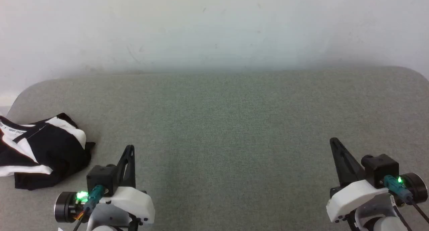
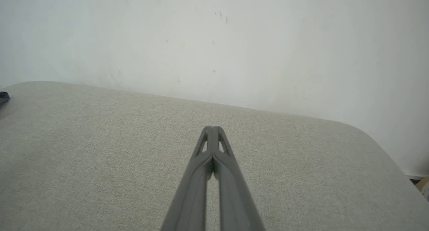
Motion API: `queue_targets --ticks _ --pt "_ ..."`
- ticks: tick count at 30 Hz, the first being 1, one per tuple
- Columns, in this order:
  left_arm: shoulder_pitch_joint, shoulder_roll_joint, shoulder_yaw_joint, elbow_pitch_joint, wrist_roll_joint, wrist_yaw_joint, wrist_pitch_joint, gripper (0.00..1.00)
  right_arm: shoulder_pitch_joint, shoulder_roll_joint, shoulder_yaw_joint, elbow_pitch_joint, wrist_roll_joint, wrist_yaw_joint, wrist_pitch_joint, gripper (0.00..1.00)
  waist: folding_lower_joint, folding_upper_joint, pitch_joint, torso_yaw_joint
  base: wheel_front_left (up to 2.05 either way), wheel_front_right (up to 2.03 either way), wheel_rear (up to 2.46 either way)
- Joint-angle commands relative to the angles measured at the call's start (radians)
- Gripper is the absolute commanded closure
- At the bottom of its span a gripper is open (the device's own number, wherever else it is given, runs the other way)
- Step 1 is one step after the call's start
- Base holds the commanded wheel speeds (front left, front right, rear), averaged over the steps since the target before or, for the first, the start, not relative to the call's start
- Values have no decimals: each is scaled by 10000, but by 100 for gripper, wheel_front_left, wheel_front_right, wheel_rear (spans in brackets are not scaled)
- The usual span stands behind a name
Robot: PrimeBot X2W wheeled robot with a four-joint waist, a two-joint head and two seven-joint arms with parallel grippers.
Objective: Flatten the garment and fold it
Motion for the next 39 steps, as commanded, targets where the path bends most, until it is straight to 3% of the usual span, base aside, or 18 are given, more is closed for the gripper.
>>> queue_targets --ticks 1,39 --pt "-116 -22 43 -49 66 -81 3 100 -141 38 3 -62 -74 -19 5 100 0 0 0 0 0 0 0" --pt "-116 -22 43 -49 66 -81 3 100 -141 38 3 -62 -74 -19 5 100 0 0 0 0 0 0 0"
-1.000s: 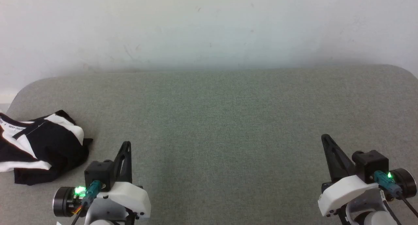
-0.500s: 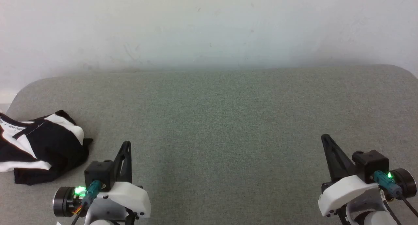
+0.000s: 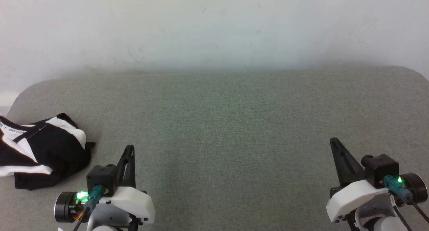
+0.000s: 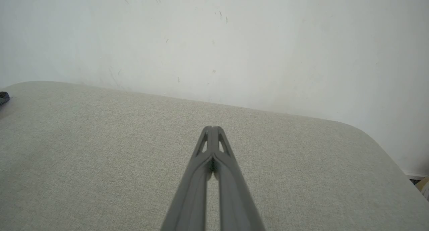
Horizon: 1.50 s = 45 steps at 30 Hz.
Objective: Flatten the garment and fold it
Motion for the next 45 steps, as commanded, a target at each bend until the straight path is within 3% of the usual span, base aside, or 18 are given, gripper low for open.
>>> queue_targets --ticks 1,4,5,29,45 --pt "-116 -22 41 -49 66 -81 3 100 -141 36 3 -62 -74 -19 5 100 0 -1 0 0 0 0 0" --pt "-116 -22 41 -49 66 -81 3 100 -141 36 3 -62 -74 -19 5 100 0 -1 0 0 0 0 0" --pt "1 0 -6 4 -2 4 -3 0 3 -2 0 2 6 2 -2 0 0 -1 0 0 0 0 0" --pt "91 -2 -182 36 -106 157 -435 0 -40 -2 -100 156 144 -2 -435 0 0 -1 39 59 0 0 0" --pt "224 -5 -227 26 -155 258 -770 0 14 4 89 204 248 -4 -769 0 0 -1 -29 496 0 0 0"
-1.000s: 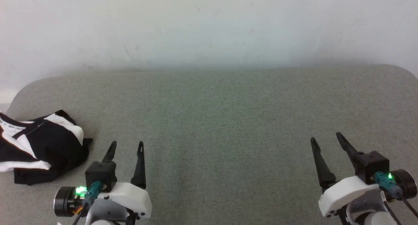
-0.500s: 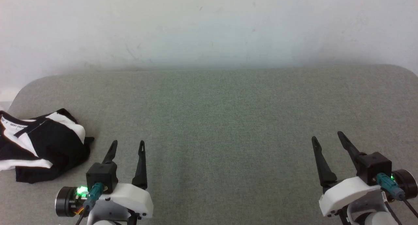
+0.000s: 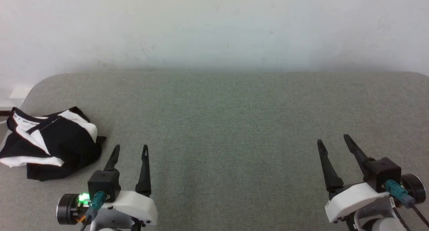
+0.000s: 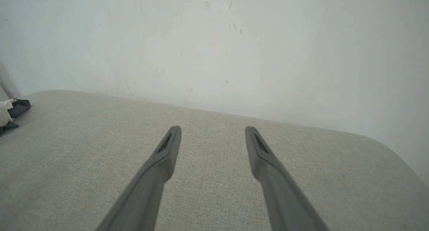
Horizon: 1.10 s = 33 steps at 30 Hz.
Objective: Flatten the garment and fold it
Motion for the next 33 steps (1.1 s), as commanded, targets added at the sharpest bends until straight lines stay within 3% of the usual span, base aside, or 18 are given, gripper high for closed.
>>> queue_targets --ticks 1,33 --pt "129 -5 -18 -1 -74 66 -97 0 -1 14 36 54 49 -6 -140 0 -1 0 -26 119 0 0 0" --pt "472 -11 -101 -111 -112 230 -744 0 59 25 437 319 -20 -11 -787 0 -1 0 -98 1931 0 0 0"
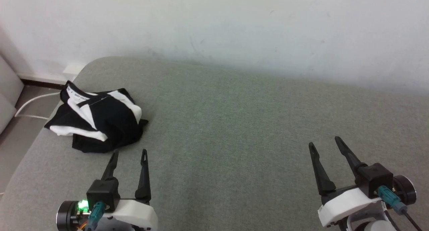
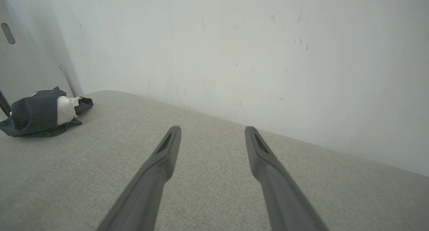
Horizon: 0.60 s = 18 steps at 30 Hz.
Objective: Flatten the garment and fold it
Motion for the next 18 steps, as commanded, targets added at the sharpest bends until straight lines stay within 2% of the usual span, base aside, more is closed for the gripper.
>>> queue_targets --ticks 1,18 --pt "132 -11 -23 -54 -82 58 -121 0 19 21 42 38 -18 -12 -116 0 0 0 1 211 0 0 0" --pt "342 -15 -150 -121 -116 155 -476 0 42 28 240 189 -17 -14 -471 0 0 0 -1 1255 0 0 0"
